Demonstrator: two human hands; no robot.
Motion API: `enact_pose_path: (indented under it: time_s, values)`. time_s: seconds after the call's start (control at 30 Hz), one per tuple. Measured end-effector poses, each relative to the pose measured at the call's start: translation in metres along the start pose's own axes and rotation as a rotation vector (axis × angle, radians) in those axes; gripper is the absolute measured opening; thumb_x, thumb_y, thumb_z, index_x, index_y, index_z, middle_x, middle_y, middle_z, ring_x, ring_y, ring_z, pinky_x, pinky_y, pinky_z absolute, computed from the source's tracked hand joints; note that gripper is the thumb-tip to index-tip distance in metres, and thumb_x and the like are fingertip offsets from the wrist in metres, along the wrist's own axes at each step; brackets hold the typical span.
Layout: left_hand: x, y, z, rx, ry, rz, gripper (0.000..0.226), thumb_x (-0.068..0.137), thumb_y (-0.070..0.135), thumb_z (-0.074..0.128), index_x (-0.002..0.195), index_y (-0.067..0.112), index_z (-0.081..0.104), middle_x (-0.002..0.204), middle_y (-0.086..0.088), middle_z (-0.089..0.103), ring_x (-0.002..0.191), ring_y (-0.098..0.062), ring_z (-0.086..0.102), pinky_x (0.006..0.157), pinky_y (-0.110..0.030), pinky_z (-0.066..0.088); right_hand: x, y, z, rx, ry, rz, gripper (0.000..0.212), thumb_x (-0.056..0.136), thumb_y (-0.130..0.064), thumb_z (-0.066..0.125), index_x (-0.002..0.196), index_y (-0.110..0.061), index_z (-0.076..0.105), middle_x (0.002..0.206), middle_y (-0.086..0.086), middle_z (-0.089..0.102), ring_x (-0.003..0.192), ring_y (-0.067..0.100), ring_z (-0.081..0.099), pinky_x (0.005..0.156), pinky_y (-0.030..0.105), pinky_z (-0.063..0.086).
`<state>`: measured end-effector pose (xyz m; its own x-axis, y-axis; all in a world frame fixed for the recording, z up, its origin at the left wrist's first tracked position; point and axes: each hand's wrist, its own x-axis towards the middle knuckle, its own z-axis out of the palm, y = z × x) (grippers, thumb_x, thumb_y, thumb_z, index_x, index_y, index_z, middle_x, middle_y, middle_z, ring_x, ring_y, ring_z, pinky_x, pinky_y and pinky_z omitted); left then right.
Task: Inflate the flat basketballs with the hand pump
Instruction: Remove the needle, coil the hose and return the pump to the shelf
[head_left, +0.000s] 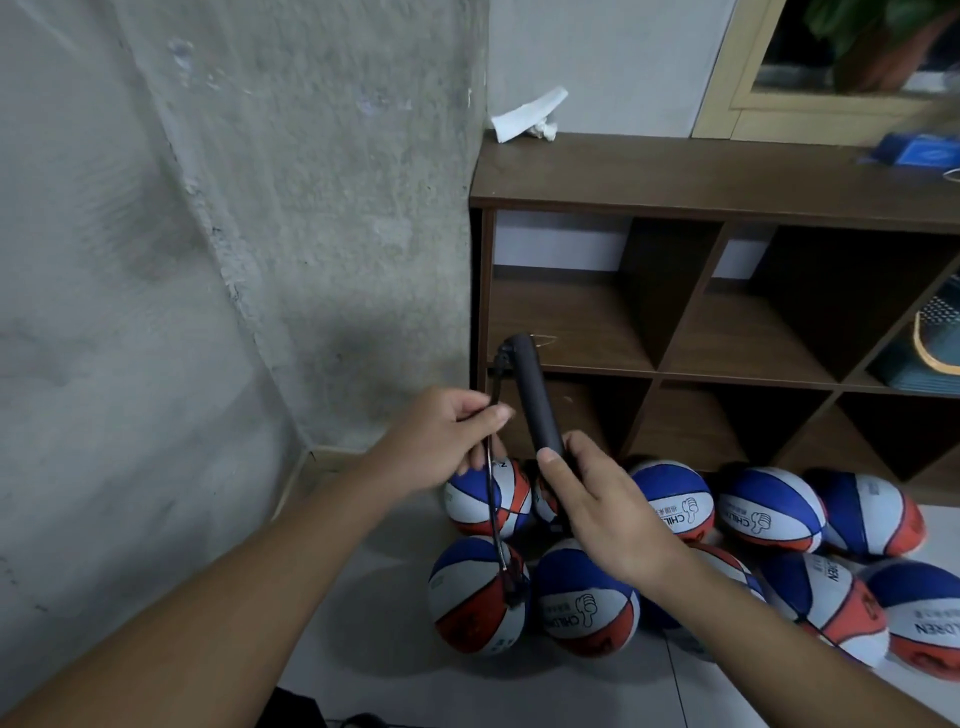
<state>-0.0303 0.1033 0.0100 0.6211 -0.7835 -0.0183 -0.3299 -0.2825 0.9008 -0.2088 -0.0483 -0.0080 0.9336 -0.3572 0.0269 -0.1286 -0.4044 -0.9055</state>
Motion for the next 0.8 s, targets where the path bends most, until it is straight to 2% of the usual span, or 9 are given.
enact_pose_path:
  time_s: [0.1, 0.23, 0.33, 0.4, 0.53, 0.63, 0.7, 0.77, 0.8]
  values:
    - [0.001, 0.000, 0.005, -0.156, 0.035, -0.042, 0.024, 0.111, 0.029, 0.060, 0.115, 0.013, 0.078, 0.090, -0.008, 0.081, 0.064, -0.021, 0.062, 0.057, -0.030, 0.050, 0.006, 0.000, 0.009, 0.060, 0.021, 0.040, 0.020, 0.112, -0.045, 0.049, 0.110, -0.025, 0.053, 0.076, -0.010, 0.064, 0.071, 0.003, 0.062, 0.065, 0.025, 0.050]
    - [-0.003, -0.001, 0.015, -0.316, 0.018, -0.121, 0.030, 0.108, 0.036, 0.065, 0.108, 0.010, 0.079, 0.076, -0.012, 0.073, 0.062, -0.020, 0.060, 0.061, -0.027, 0.050, 0.005, 0.003, 0.028, 0.072, 0.010, 0.025, 0.016, 0.110, -0.040, 0.056, 0.109, -0.025, 0.052, 0.071, -0.007, 0.059, 0.064, 0.012, 0.058, 0.058, 0.034, 0.050]
    - [-0.002, -0.004, 0.019, -0.344, -0.019, -0.165, 0.039, 0.106, 0.044, 0.067, 0.105, 0.007, 0.079, 0.078, -0.012, 0.072, 0.064, -0.019, 0.059, 0.066, -0.027, 0.050, 0.008, 0.006, 0.034, 0.089, 0.043, 0.071, 0.016, 0.110, -0.038, 0.057, 0.110, -0.022, 0.056, 0.072, -0.005, 0.057, 0.063, 0.012, 0.054, 0.059, 0.041, 0.048]
    - [0.000, -0.006, 0.021, -0.307, -0.013, -0.149, 0.037, 0.103, 0.045, 0.070, 0.100, 0.009, 0.079, 0.078, -0.009, 0.070, 0.065, -0.016, 0.056, 0.069, -0.029, 0.048, 0.011, 0.008, 0.033, 0.105, 0.038, 0.087, 0.018, 0.110, -0.040, 0.058, 0.108, -0.022, 0.058, 0.073, -0.008, 0.059, 0.066, 0.010, 0.056, 0.063, 0.042, 0.050]
    - [0.005, -0.005, 0.025, -0.309, 0.042, -0.152, 0.034, 0.099, 0.041, 0.076, 0.095, 0.007, 0.078, 0.073, -0.006, 0.066, 0.060, -0.012, 0.051, 0.064, -0.023, 0.047, 0.014, 0.009, 0.031, 0.105, 0.035, 0.084, 0.015, 0.108, -0.038, 0.063, 0.109, -0.023, 0.060, 0.074, -0.008, 0.061, 0.067, 0.011, 0.058, 0.062, 0.038, 0.050]
    - [0.011, -0.001, 0.023, -0.369, 0.073, -0.144, 0.032, 0.100, 0.035, 0.077, 0.089, 0.005, 0.078, 0.072, -0.007, 0.061, 0.056, -0.012, 0.046, 0.067, -0.024, 0.046, 0.013, 0.008, 0.032, 0.125, 0.032, 0.103, 0.015, 0.105, -0.032, 0.068, 0.118, -0.032, 0.061, 0.079, -0.016, 0.067, 0.073, 0.003, 0.063, 0.066, 0.026, 0.051]
    - [0.014, 0.001, 0.020, -0.392, 0.083, -0.148, 0.025, 0.099, 0.032, 0.078, 0.082, 0.013, 0.079, 0.072, -0.007, 0.061, 0.056, -0.013, 0.045, 0.069, -0.026, 0.045, 0.013, 0.008, 0.031, 0.133, 0.056, 0.111, 0.021, 0.105, -0.030, 0.069, 0.123, -0.036, 0.060, 0.091, -0.011, 0.073, 0.084, 0.010, 0.070, 0.073, 0.035, 0.058]
    - [0.016, 0.003, 0.020, -0.406, 0.077, -0.160, 0.021, 0.099, 0.030, 0.078, 0.087, 0.013, 0.081, 0.073, -0.006, 0.063, 0.056, -0.013, 0.045, 0.069, -0.026, 0.046, 0.014, 0.008, 0.030, 0.109, 0.076, 0.096, 0.023, 0.105, -0.028, 0.068, 0.124, -0.038, 0.060, 0.097, -0.001, 0.074, 0.090, 0.021, 0.072, 0.079, 0.044, 0.063]
    - [0.018, 0.004, 0.020, -0.409, 0.078, -0.167, 0.020, 0.100, 0.029, 0.078, 0.092, 0.011, 0.082, 0.074, -0.006, 0.064, 0.057, -0.012, 0.047, 0.069, -0.026, 0.047, 0.016, 0.007, 0.028, 0.122, 0.080, 0.101, 0.024, 0.105, -0.026, 0.068, 0.125, -0.038, 0.060, 0.098, 0.000, 0.074, 0.091, 0.023, 0.073, 0.080, 0.043, 0.063]
